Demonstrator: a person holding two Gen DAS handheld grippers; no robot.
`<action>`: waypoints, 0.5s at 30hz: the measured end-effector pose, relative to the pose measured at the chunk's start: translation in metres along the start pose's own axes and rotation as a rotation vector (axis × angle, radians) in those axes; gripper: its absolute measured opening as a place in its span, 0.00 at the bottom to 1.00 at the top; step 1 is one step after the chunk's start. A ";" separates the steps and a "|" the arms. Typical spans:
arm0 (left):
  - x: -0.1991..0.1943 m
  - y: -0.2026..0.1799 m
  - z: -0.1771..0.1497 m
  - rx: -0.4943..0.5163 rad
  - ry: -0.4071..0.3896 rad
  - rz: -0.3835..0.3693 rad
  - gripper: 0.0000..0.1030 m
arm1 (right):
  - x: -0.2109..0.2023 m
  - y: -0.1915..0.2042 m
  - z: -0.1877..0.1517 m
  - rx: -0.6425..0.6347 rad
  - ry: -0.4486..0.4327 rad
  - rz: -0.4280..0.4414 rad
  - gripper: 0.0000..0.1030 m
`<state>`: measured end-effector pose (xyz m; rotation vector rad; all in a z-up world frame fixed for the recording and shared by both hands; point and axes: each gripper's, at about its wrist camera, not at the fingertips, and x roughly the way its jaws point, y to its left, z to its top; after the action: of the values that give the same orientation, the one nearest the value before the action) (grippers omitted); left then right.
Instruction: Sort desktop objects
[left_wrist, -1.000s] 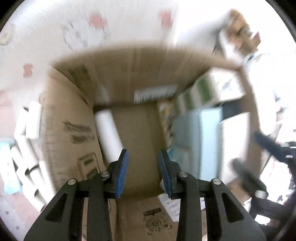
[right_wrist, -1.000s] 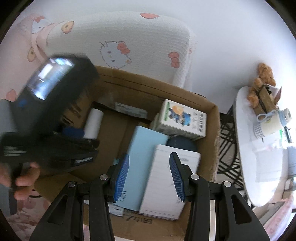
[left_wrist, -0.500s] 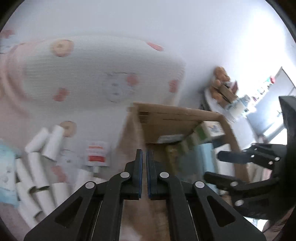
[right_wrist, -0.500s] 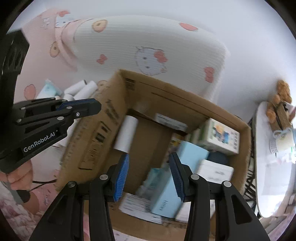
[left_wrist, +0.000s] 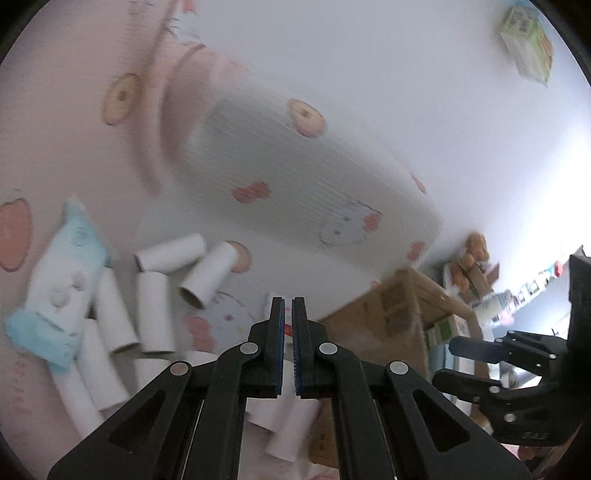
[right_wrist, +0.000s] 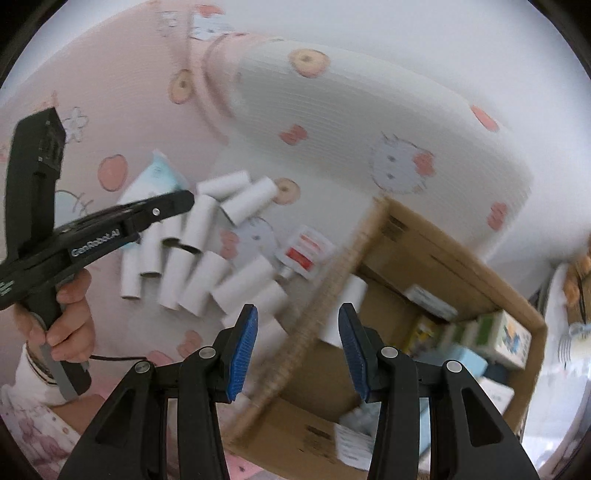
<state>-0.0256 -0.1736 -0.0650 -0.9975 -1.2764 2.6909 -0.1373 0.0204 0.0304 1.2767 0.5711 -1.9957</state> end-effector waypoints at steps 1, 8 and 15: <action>-0.001 0.004 0.000 -0.001 -0.006 0.018 0.04 | -0.001 0.005 0.004 -0.006 -0.008 0.010 0.41; -0.001 0.039 -0.002 -0.033 0.002 0.036 0.04 | 0.012 0.045 0.021 -0.009 -0.084 0.132 0.41; 0.007 0.078 -0.004 -0.032 0.016 0.109 0.04 | 0.058 0.071 0.027 0.055 -0.157 0.258 0.41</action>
<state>-0.0087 -0.2212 -0.1246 -1.1226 -1.3028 2.7433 -0.1170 -0.0634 -0.0105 1.1494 0.2635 -1.8838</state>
